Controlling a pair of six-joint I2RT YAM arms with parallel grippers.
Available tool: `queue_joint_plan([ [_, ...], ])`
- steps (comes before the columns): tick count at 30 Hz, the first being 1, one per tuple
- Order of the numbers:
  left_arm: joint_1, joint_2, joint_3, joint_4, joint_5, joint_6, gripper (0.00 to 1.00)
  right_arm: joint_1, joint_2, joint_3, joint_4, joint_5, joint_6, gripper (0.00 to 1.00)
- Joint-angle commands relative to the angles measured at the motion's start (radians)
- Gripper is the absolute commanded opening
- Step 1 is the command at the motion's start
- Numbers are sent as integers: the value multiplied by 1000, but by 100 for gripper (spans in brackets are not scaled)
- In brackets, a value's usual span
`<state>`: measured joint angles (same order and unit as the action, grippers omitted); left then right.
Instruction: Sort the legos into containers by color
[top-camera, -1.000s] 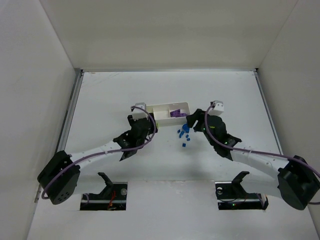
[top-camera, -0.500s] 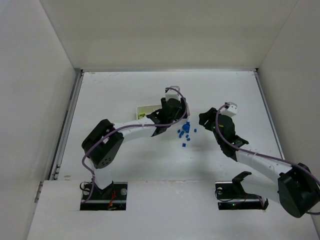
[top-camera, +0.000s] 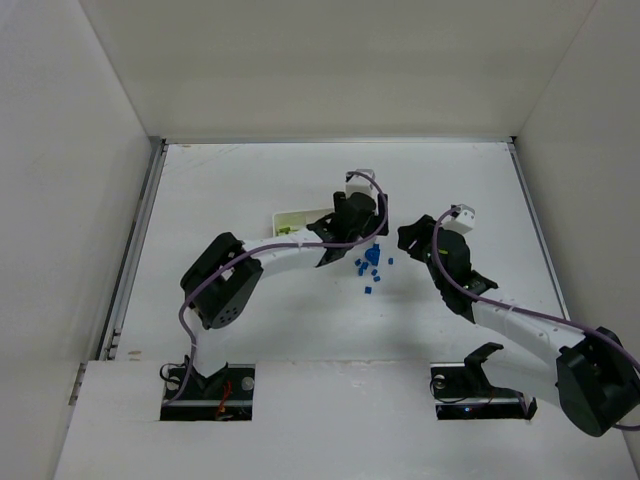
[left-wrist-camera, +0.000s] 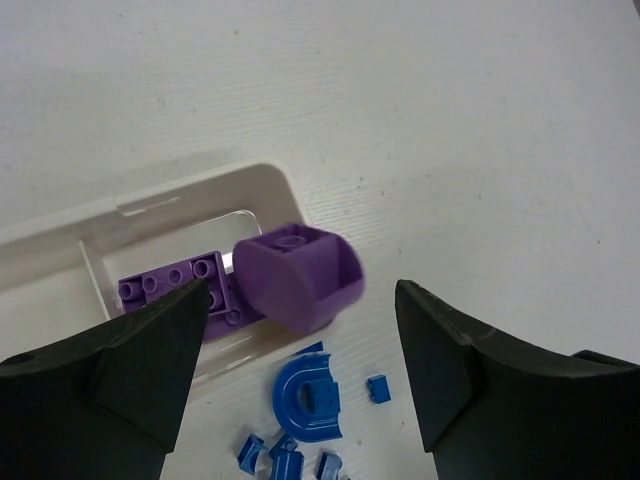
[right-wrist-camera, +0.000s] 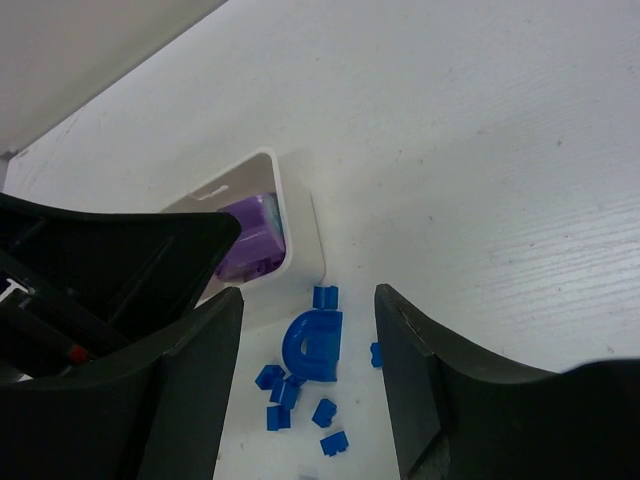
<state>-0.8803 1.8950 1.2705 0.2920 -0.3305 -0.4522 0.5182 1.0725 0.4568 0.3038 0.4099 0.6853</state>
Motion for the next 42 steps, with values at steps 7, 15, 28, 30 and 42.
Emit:
queue_joint_plan([
  [7,-25,-221,-173,10,-116,50,64,-1,-2,3,35,-10,10,62],
  [15,-111,-563,-577,-8,-337,-14,49,1,-31,0,32,-11,2,51],
  [28,-98,-416,-672,88,-352,-105,60,48,76,42,49,-16,-20,60],
  [30,-93,-372,-663,128,-357,-102,60,52,73,39,54,-8,-26,61],
  [42,-55,-160,-583,206,-433,-112,57,64,84,48,55,-17,-35,62],
])
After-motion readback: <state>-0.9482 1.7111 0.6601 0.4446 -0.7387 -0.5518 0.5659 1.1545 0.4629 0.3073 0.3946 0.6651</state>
